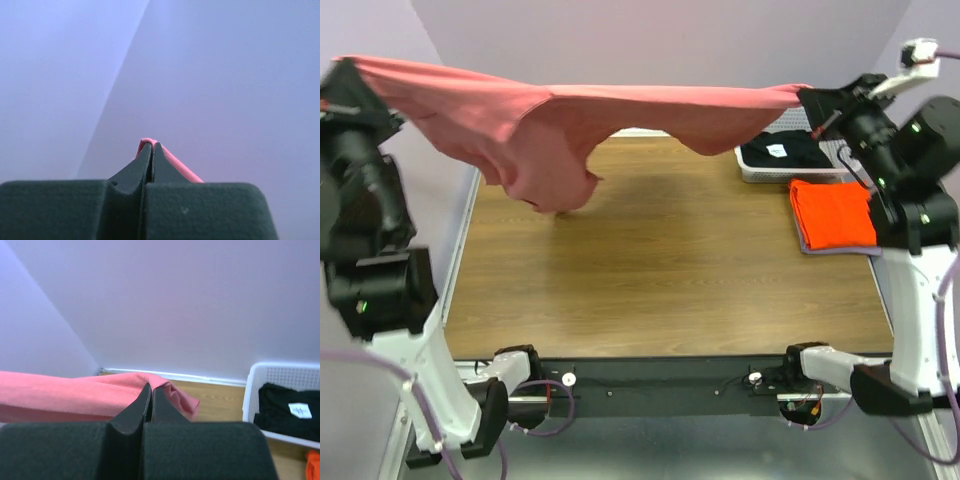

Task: Fold and stack the t-shirts
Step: Flatten the tshirt out

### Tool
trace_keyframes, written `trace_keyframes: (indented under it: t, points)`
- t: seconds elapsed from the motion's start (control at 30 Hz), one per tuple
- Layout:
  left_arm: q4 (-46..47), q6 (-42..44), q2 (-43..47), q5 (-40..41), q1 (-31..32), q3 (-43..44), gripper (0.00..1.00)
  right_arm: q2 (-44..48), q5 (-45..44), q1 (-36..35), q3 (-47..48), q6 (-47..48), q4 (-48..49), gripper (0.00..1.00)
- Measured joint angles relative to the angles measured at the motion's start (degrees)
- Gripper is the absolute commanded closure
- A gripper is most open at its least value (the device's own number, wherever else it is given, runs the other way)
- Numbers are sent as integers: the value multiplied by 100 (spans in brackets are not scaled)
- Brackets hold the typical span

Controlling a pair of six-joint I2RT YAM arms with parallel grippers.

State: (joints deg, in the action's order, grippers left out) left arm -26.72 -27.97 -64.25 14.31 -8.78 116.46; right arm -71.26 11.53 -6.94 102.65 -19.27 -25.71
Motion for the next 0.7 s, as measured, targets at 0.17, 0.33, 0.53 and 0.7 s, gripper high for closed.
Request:
trace_keyframes:
  t: [0.17,0.33,0.53,0.7]
  points:
    - [-61,549,232,597,166,1075,100,861,564,-9,-201,334,-4,100]
    - [-146,979,227,962,420,1204,100,1043,920,-13,-328,511,-55,100]
    - [-149,1456,-94,1202,522,949,100,767,1250,-13,-485,584,-142,99]
    - [219,1617,-496,1043,542,116,100,138,1298,-13,-608,584,-142,99]
